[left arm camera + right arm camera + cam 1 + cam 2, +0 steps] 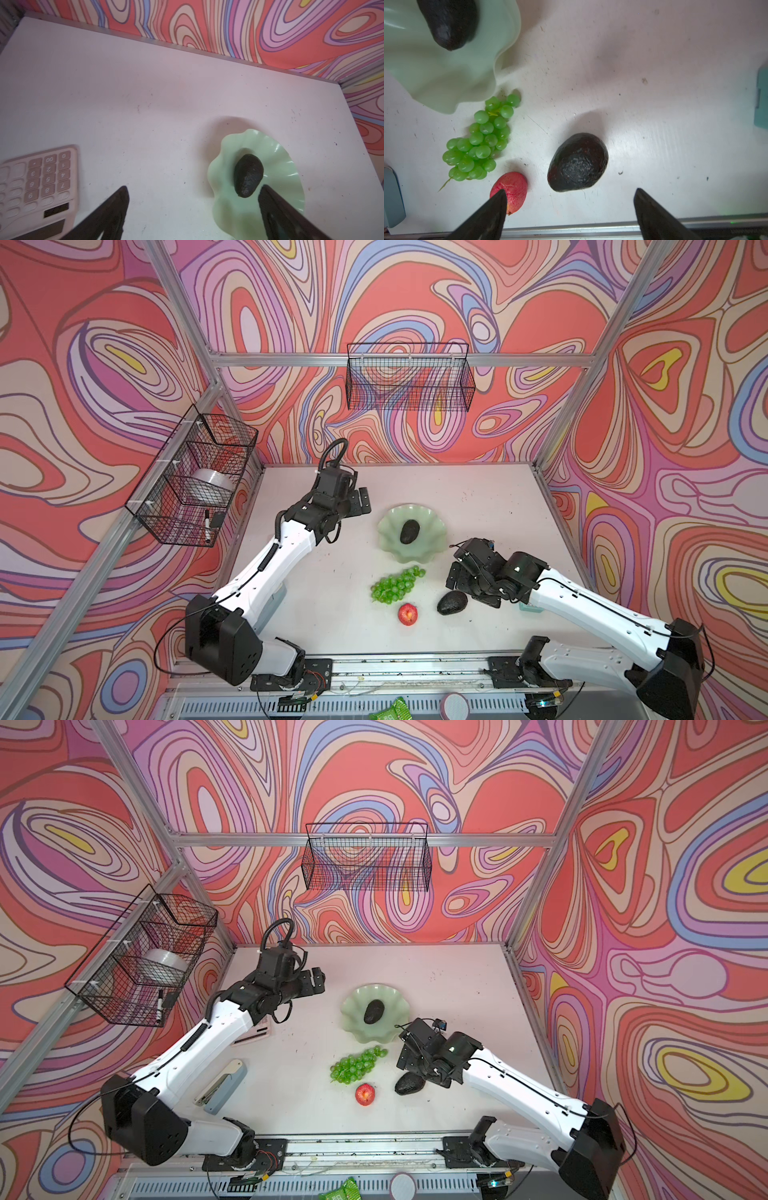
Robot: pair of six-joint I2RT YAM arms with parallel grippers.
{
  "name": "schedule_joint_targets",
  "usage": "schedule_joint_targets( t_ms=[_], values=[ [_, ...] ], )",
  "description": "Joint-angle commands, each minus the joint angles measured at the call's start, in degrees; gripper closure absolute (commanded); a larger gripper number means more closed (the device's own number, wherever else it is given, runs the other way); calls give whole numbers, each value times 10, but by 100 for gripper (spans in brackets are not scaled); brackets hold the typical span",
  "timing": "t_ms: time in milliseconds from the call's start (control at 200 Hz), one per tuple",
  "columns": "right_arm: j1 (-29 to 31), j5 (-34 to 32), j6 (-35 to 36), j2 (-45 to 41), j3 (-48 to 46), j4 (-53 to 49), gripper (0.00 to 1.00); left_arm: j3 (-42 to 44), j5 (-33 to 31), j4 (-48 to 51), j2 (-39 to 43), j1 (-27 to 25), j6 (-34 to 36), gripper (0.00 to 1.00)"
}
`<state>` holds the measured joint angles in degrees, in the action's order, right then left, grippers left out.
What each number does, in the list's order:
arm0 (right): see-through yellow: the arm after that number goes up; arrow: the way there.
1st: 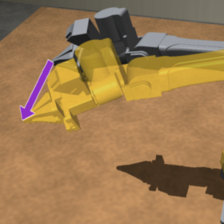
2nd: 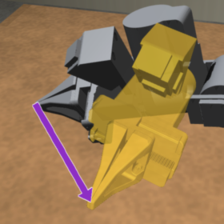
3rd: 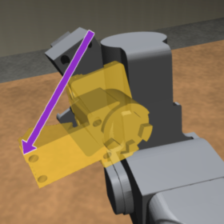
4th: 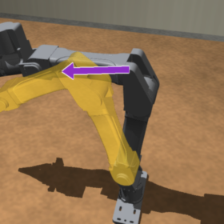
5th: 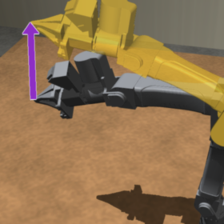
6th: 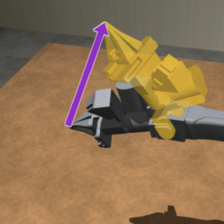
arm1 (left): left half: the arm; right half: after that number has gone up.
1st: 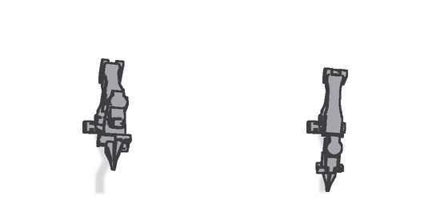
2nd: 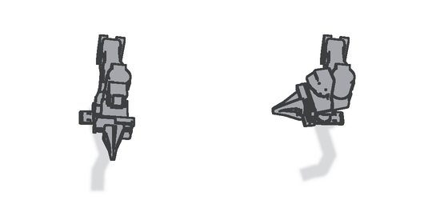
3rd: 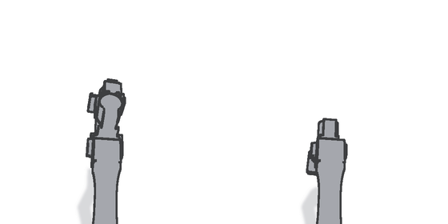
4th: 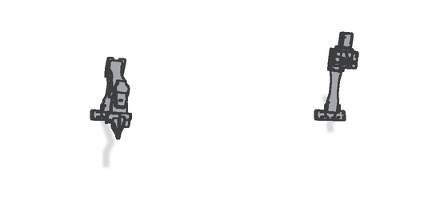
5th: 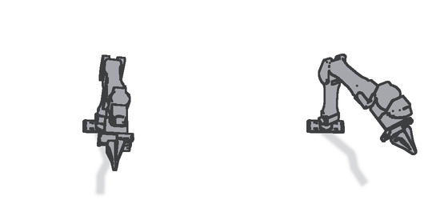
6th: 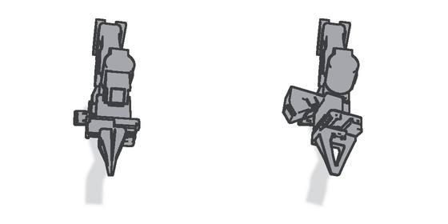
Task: Place and organize the fake fruits in the fruit bowl
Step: 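Grasp the second avocado with the right gripper while the left gripper withdraws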
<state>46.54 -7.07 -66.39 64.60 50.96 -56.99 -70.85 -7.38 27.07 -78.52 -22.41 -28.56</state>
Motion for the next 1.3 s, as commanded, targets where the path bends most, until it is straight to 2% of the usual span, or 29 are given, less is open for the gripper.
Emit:
schedule_joint_targets(
  t_ms=[0, 130, 361, 531, 756, 906, 1147, 1297],
  values=[
    [26, 4, -98, 7, -29, -14, 1, 42, 3, -25, 41, 27, -9, 1],
    [34, 12, -108, 45, -28, 25, 2, 73, 15, -18, 69, 54, -6, 1],
    [39, 18, -104, 105, -32, 97, 2, 95, 19, -9, 91, 64, 9, 0],
    [39, 28, -108, 143, -45, 136, 2, 86, 28, 2, 102, 66, 27, 0],
    [39, 5, -115, 157, -65, 148, 3, 63, 10, 22, 105, 74, 65, 0],
    [39, -40, -84, 174, -42, 131, 9, 47, 7, 32, 98, 82, 84, 0],
    [39, -80, -48, 177, -40, 128, 30, 54, 10, 36, 100, 97, 88, 0],
    [39, -95, -28, 174, -53, 143, 40, 60, 4, 35, 108, 100, 89, 0]
  ],
)
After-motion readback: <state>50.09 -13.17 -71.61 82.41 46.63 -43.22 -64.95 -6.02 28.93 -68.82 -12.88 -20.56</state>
